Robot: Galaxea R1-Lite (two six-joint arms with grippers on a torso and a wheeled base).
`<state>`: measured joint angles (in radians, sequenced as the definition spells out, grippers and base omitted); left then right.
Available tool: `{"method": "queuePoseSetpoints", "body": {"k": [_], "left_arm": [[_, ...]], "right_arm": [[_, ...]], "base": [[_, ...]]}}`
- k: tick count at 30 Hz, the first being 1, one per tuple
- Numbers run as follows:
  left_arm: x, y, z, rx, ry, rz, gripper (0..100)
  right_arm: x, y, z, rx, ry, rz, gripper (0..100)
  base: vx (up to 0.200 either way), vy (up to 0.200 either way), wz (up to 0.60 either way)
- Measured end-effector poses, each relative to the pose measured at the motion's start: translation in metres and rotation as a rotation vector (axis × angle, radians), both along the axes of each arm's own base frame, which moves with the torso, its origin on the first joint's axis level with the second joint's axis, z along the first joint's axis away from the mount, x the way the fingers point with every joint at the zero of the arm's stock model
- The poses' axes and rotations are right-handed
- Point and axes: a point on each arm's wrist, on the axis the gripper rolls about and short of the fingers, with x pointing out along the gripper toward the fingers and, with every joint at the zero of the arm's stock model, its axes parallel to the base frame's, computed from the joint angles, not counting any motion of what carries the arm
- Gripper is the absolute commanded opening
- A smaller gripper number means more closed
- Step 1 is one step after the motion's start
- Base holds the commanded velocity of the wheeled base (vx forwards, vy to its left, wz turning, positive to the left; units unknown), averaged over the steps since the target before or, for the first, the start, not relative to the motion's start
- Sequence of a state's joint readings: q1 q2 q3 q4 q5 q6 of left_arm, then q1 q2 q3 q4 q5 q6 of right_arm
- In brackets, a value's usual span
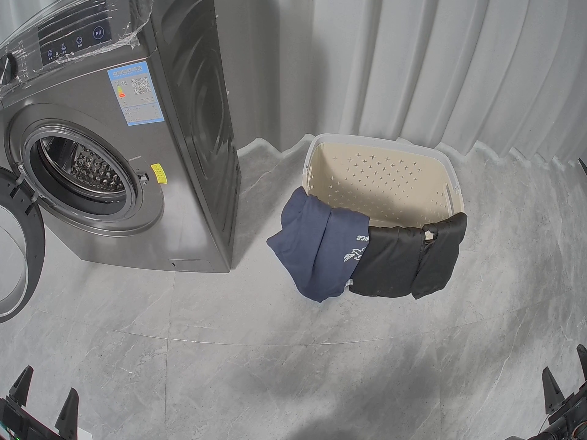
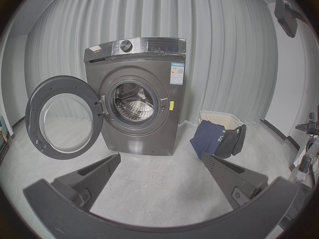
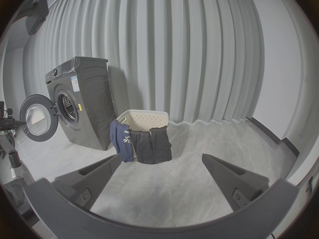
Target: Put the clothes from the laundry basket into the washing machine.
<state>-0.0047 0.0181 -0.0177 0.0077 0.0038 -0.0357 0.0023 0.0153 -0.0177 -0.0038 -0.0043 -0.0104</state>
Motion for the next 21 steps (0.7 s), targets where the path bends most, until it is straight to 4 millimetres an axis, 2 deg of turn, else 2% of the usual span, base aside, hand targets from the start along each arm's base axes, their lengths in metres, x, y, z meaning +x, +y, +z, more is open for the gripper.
{"method": "queuePoseSetpoints", "body": {"k": [7,19,21], "left_arm": [[0.0,0.0,0.0,0.0,0.0,0.0,100],[0.0,0.0,-0.0001,-0.001,0.0,0.0,100],[0.0,0.0,0.0,-0.001,-0.001,0.0,100]], "right_arm": [[0.0,0.0,0.0,0.0,0.0,0.0,100],[0.0,0.0,0.0001,0.0,0.0,0.0,100],[0.0,0.0,0.0001,0.0,0.0,0.0,100]], "base": [[0.0,-0.2,0.0],[0.0,0.0,0.0],[0.2,0.0,0.0]]}}
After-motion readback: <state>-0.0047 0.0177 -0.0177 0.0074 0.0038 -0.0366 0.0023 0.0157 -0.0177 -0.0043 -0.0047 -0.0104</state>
